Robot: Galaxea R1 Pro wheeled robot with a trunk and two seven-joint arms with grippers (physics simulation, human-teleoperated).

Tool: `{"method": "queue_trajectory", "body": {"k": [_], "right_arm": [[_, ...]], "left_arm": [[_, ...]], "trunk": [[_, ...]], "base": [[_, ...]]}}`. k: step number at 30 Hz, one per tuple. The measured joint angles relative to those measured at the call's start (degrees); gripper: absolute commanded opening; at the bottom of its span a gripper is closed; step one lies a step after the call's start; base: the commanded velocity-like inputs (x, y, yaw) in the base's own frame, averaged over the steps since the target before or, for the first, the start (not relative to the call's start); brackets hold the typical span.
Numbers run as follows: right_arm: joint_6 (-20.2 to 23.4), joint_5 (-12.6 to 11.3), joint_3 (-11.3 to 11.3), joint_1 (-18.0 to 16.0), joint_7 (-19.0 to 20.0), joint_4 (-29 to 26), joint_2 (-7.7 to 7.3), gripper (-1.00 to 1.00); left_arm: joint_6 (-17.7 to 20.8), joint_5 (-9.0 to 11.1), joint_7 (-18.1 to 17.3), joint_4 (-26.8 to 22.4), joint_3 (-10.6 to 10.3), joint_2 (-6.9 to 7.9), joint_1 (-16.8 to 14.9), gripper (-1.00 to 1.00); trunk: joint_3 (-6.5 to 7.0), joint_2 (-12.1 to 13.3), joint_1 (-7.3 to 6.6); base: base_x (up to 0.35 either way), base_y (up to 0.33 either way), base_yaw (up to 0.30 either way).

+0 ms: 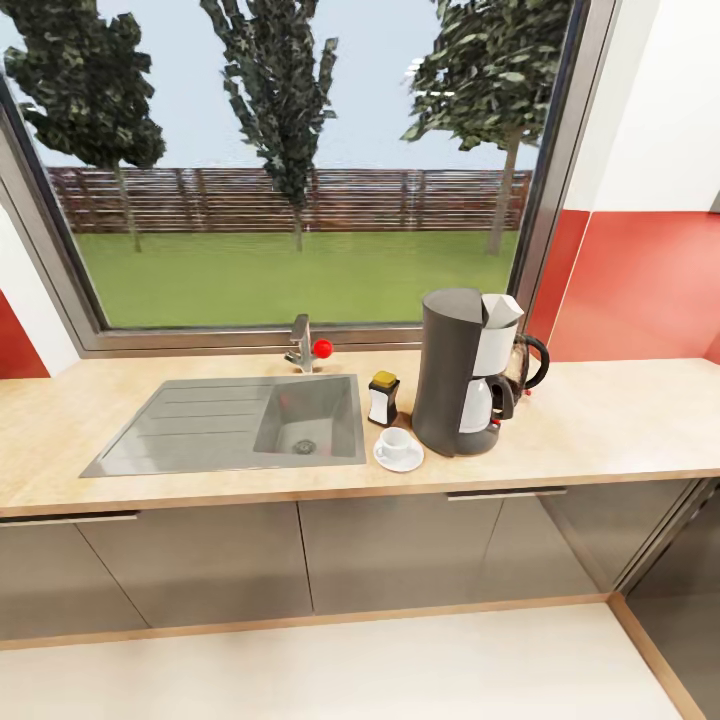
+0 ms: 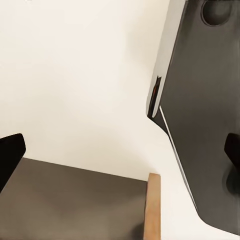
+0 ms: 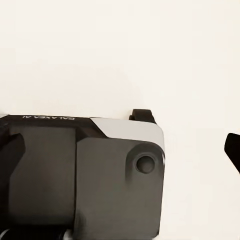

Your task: Set up a coffee station on the kitchen countertop: keep the coffee maker on the countertop, move the bottle of coffee from the kitchen shelf to the counter next to the coffee maker, place a paper coffee filter on top of the coffee maker, put the saucer next to the coffee maker with the coffee cup on the saucer, and place the electric kettle next to the coffee maker.

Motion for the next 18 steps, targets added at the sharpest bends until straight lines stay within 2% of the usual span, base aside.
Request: {"method": "queue_trajectory", "body": {"k": [5, 6, 7, 10, 13, 18], "right_arm": [[0.79, 0.11, -0.01, 0.80, -0.09, 0.07, -0.48, 1.00], [2.20, 0.17, -0.01, 1.32, -0.12, 0.08, -1.24, 1.00], [7.32, 0.25, 0.03, 1.87, -0.08, 0.07, -3.04, 1.00], [10.57, 0.21, 0.02, 2.04, 0.02, 0.09, -4.33, 1.00], [11.04, 0.21, 0.02, 2.14, -0.14, 0.08, -4.56, 1.00], [11.05, 0.21, 0.02, 2.16, -0.43, 0.02, -4.59, 1.00]], "left_arm": [[0.09, -0.14, -0.01, 0.08, -0.14, 0.04, 0.06, 1.00], [0.19, -0.16, 0.00, 0.13, -0.32, 0.09, 0.13, 1.00], [0.41, -0.13, -0.07, 0.34, -0.50, 0.30, 0.32, 1.00], [0.53, -0.11, -0.15, 0.71, -0.60, 0.39, 0.54, 1.00], [0.62, -0.07, -0.17, 0.80, -1.79, 0.37, 0.60, 1.00], [0.63, -0.03, -0.03, 0.66, -2.24, 0.44, 0.56, 1.00]], "trunk": [[0.00, 0.00, 0.00], [0.00, 0.00, 0.00], [-0.01, 0.00, 0.00], [0.00, 0.00, 0.00], [0.00, 0.00, 0.00], [0.00, 0.00, 0.00]], "base": [[0.000, 0.000, 0.000], [0.000, 0.000, 0.000], [0.000, 0.000, 0.000], [0.000, 0.000, 0.000], [0.000, 0.000, 0.000], [0.000, 0.000, 0.000]]}}
